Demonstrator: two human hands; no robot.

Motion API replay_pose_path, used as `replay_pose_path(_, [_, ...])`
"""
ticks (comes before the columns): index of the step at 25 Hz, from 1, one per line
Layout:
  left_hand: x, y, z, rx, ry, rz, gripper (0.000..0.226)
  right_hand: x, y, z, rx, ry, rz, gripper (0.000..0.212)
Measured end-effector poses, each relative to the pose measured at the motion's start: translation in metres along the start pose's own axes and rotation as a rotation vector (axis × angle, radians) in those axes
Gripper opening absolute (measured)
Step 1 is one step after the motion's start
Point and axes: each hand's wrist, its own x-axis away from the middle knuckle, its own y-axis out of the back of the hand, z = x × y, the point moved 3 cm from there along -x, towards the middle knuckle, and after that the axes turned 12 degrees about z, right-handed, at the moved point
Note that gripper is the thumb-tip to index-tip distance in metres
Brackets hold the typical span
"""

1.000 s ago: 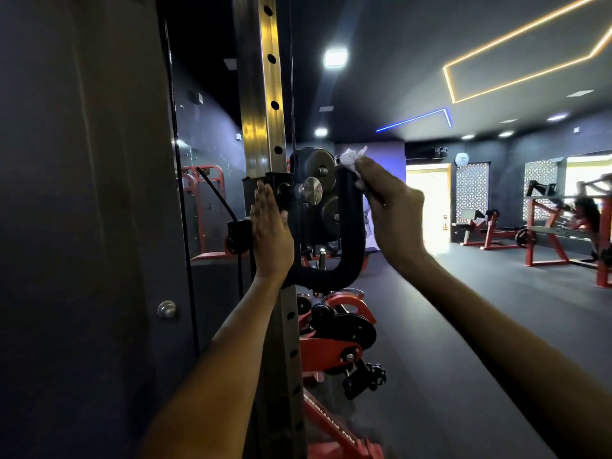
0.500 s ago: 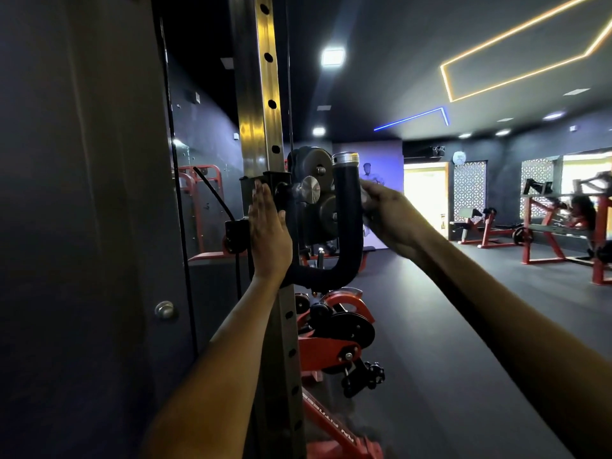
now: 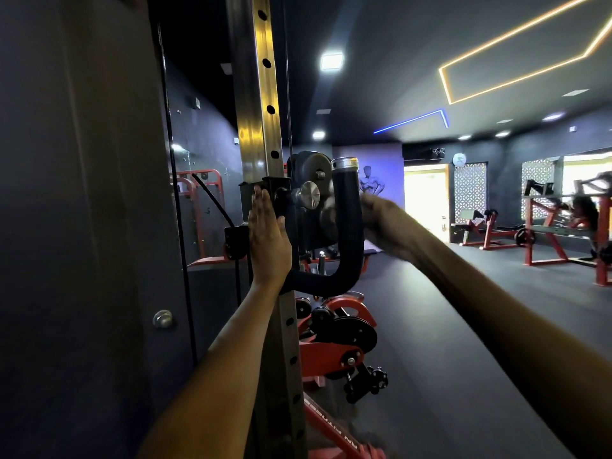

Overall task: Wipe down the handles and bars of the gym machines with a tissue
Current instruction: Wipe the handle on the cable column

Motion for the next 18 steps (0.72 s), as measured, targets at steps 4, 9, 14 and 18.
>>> replay_pose_path(4, [0.000, -0.001, 0.002, -0.005, -0.009, 0.001, 0.058, 0.024, -0.001, -0.042, 0.182, -0.119, 0.052, 0.025])
replay_pose_path(9, [0.003, 0.000, 0.000, -0.144, 0.015, 0.053, 0.063, -0.018, 0.001, 0.031, -0.175, 0.107, -0.102, 0.038])
replay_pose_path(14, [0.004, -0.002, 0.001, -0.277, 0.025, 0.032, 0.060, 0.053, -0.009, -0.043, 0.240, -0.124, -0.161, 0.030])
replay_pose_path(18, [0.005, -0.001, -0.002, -0.238, 0.035, 0.036, 0.060, 0.043, 0.010, 0.019, 0.685, 0.222, -0.693, 0.029])
